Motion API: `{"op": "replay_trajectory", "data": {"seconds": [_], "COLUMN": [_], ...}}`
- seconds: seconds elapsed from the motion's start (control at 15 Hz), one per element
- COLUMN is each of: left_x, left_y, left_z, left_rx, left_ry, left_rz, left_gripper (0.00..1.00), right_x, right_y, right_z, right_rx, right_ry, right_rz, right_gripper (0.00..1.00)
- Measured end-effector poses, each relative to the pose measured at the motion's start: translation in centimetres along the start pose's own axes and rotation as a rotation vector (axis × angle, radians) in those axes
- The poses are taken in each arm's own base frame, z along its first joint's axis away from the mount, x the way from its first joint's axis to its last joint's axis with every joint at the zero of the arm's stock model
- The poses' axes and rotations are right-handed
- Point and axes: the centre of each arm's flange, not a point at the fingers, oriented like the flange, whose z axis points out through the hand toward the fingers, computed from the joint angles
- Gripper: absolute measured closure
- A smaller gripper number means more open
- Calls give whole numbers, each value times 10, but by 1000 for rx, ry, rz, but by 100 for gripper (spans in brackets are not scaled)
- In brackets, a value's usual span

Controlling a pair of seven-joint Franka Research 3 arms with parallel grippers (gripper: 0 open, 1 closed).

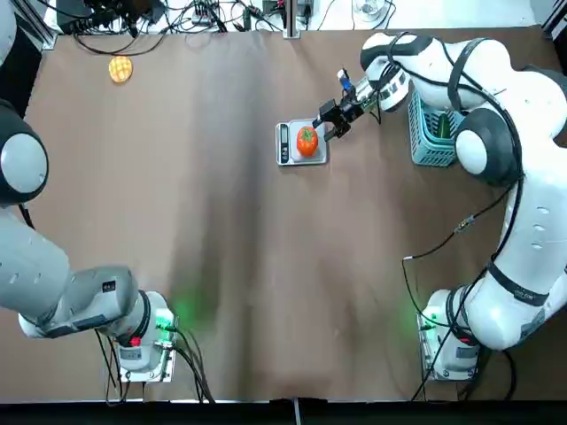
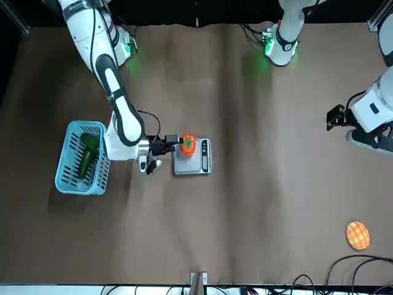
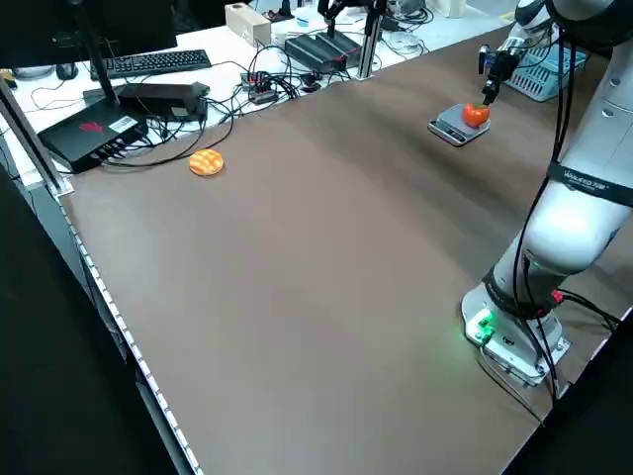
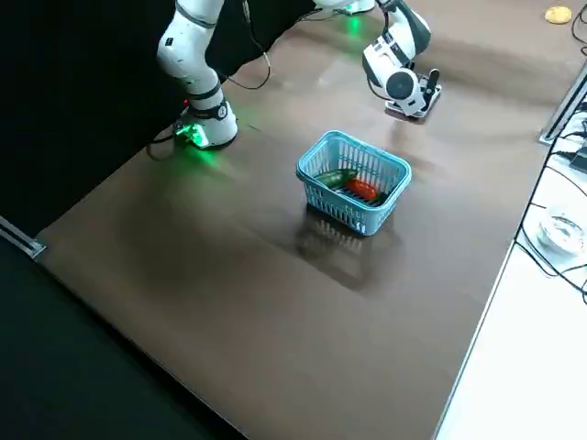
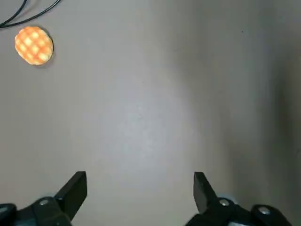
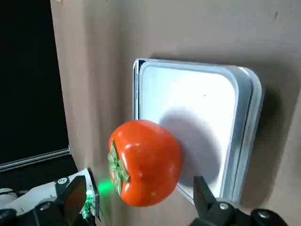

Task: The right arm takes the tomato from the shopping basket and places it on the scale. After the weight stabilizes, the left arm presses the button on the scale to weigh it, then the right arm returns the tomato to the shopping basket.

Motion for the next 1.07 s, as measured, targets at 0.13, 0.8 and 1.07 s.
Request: {"op": "replay_trajectory", "data": {"seconds": [0.13,0.8,1.07], "left_x": [-1,-12,-31], "left_y": [-2,-7,-14], "left_z": [-1,-12,-28], "left_rx": [1,11,24], "left_ry": [1,1,-17], "left_rz": [-15,-162,-273], "left_gripper": [0,0,0], "right_x": [-1,-6,-7], "right_y": [4,11,11], "right_z": [3,27,28], "right_rx": [-1,7,7], "right_ry": [-4,9,13], "right_rz": [7,41,43], "right_gripper": [0,0,0]}}
